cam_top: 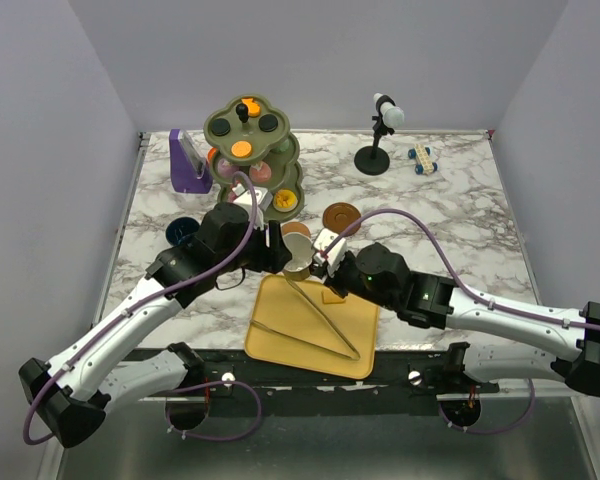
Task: Serve the afternoon tea
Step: Pick up the cup at the center of the board.
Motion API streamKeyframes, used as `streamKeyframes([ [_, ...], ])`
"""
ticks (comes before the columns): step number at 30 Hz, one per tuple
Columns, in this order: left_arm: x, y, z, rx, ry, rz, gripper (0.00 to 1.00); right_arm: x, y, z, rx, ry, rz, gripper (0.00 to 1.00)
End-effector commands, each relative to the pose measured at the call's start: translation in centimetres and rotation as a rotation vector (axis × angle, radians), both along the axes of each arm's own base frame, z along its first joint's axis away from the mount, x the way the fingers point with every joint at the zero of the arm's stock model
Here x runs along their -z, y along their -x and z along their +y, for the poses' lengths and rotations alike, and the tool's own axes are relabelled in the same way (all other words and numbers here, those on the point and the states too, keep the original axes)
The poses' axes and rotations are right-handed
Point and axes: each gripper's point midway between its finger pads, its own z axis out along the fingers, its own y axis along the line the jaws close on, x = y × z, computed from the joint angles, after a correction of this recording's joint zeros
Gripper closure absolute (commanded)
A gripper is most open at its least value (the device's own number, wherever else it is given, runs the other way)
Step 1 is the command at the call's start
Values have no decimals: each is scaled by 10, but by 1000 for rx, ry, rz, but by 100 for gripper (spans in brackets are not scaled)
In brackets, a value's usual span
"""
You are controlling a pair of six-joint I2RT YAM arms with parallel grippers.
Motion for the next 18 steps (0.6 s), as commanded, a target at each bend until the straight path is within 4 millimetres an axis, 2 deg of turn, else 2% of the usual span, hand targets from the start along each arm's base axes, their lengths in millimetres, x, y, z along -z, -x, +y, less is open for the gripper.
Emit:
streamKeyframes([
  [1,-8,-15,0,-55,0,-24,33,-40,-10,13,61,-172,-58,99],
  [4,-16,-18,2,-88,34,-54,27,-35,-13,12,91,-162,-53,99],
  [7,-26,-20,4,-99,54,-87,28,-34,-13,13,96,-174,-51,99],
  [13,-17,-23,-1,-77,15,-57,42,-33,-12,20,111,-202,-31,99],
  [18,-10,-25,-2,-77,-3,-44,48,-32,-11,27,146,-220,-36,99],
])
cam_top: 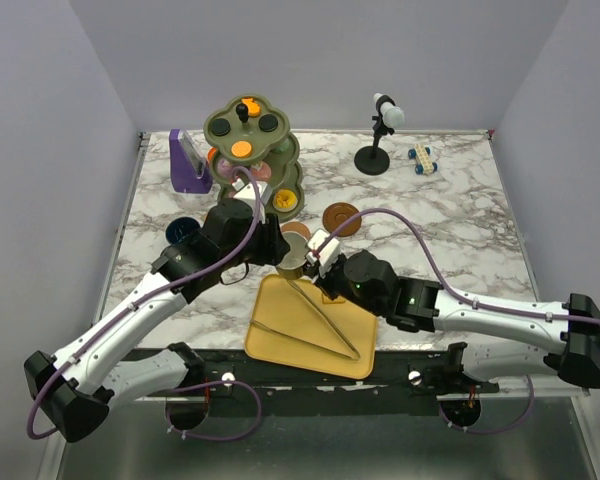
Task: Serve the afternoon tea
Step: Pick up the cup at the center of the board.
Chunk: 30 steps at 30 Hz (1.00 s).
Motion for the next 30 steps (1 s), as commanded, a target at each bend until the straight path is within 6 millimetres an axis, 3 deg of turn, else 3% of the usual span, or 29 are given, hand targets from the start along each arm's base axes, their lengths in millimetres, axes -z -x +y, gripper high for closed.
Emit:
streamKeyframes([
  [1,-5,-8,1,-17,-11,-23,50,-39,-7,16,71,-170,-61,99],
  [11,-6,-19,-4,-16,-38,-24,100,-38,-21,15,193,-199,-66,99],
  [15,-6,-23,-7,-13,-43,-21,100,-33,-21,14,208,-185,-50,93],
  [20,-11,-30,-11,-6,-33,-36,100,-29,-21,12,230,-186,-16,60],
  [24,-16,-39,-14,-2,-14,-43,100,-28,-22,6,260,-182,-9,25],
  [29,-23,-54,-12,-29,-6,-55,100,-30,-16,2,236,-181,15,1],
  [30,-24,-59,-10,-38,-7,-60,100,-29,-14,0,234,-173,24,0],
])
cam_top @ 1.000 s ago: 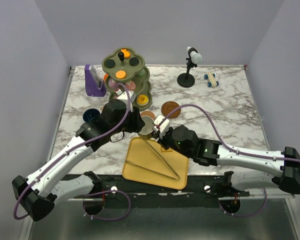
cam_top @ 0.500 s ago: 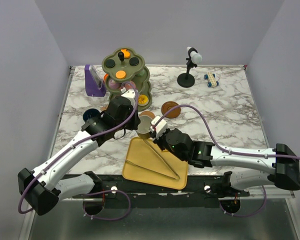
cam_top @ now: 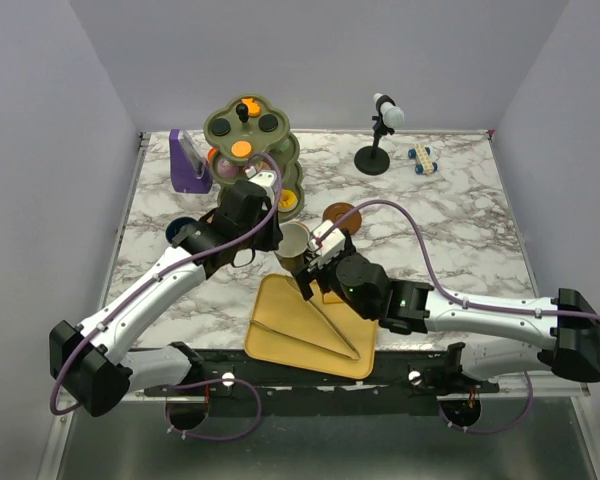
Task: Serve the afternoon tea
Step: Pick up the cup at the center of the board, then place the cup on the coaster.
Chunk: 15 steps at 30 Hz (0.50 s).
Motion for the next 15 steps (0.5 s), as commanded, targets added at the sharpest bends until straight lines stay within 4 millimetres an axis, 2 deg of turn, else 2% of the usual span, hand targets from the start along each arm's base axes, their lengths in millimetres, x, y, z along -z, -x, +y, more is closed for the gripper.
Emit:
streamKeyframes([
  [1,-49,-29,-9,-19,114,-114,100,-22,5,-6,12,-58,23,0],
  [4,-48,-42,-9,0,92,-118,100,-20,11,-22,37,-66,69,0],
  [10,-25,-70,-17,82,3,-117,100,-24,31,-56,23,-173,114,0],
  [15,-15,-88,-22,184,-71,-177,100,-29,41,-77,19,-258,125,0],
])
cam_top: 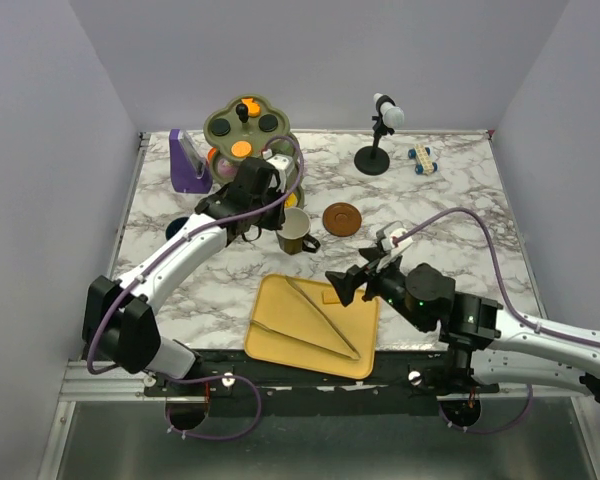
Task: Serve the afternoon tea
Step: Place the cup on the coaster.
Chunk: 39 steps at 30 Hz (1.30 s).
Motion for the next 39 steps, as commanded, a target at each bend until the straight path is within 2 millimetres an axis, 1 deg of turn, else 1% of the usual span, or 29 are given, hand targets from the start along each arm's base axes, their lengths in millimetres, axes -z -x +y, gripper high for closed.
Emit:
streamKeyframes([
  [1,-30,-26,-19,159,10,-165,100,15,12,-14,-11,-29,57,0],
  [2,-30,-29,-21,182,3,-180,100,13,13,-15,-13,-42,59,0],
  [7,-16,-50,-24,275,-36,-207,100,12,17,-15,-29,-71,75,0],
  [12,-3,-69,-26,298,-35,-247,100,12,20,-16,-40,-89,78,0],
  [15,6,-79,-25,293,-39,-233,100,14,20,-17,-38,-90,78,0],
  [19,13,-86,-25,283,-39,-227,100,12,19,-19,-27,-101,71,0],
  [25,21,-90,-29,280,-29,-212,100,12,17,-21,-19,-105,65,1],
  [34,38,-92,-23,246,-15,-152,100,14,16,-21,-10,-105,65,0],
  [39,43,-90,-19,238,-28,-142,100,14,15,-22,-3,-109,64,0],
])
